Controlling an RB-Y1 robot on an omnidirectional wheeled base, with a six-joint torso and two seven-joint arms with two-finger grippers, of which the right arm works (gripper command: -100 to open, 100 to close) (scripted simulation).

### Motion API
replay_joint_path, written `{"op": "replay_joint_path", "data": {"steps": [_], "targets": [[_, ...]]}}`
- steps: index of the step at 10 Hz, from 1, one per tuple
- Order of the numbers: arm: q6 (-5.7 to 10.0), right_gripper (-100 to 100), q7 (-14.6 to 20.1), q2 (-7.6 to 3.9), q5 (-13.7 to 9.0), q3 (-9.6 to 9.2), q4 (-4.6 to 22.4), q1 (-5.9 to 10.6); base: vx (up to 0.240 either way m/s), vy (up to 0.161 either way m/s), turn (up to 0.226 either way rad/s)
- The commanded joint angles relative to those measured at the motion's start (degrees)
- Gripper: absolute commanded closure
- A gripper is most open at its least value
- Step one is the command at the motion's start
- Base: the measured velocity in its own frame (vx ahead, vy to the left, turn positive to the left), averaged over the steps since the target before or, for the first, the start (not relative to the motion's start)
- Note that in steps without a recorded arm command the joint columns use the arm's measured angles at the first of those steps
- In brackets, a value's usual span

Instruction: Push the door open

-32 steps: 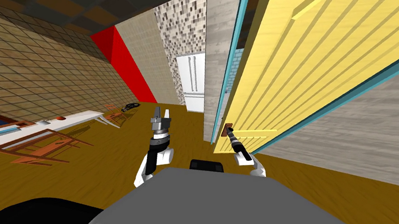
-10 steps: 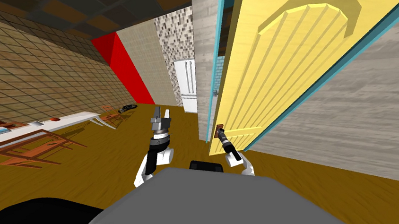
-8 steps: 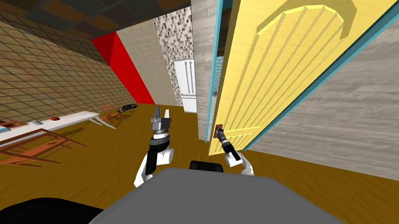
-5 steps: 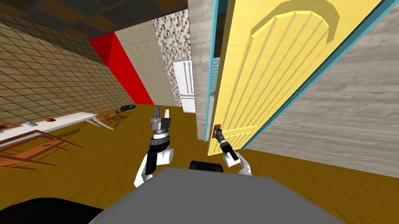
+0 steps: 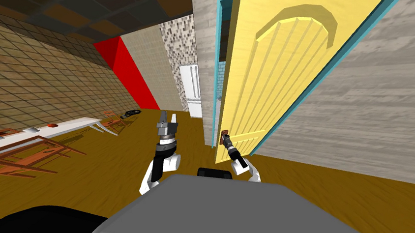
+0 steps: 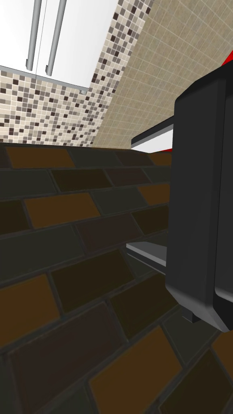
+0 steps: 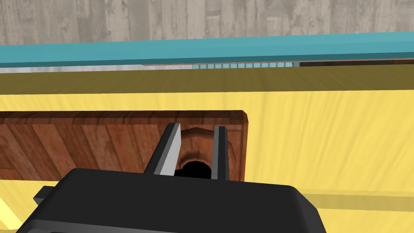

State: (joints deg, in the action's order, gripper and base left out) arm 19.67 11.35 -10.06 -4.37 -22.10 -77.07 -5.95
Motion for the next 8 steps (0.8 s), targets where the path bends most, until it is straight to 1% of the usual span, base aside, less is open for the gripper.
{"op": "replay_joint_path", "data": {"steps": [1,6,7,8], "targets": [[-1.36,100,0.0,-0.96,-0.3,1.73,0.8,-0.65,0.000,0.000,0.000],[-1.36,100,0.0,-0.96,-0.3,1.73,0.8,-0.65,0.002,-0.001,0.003],[-0.60,100,2.2,-0.19,0.2,-0.73,-0.5,0.17,-0.035,-0.014,0.007],[-0.63,100,3.0,-0.15,0.3,-1.04,-0.5,0.22,-0.041,-0.064,0.019]]}}
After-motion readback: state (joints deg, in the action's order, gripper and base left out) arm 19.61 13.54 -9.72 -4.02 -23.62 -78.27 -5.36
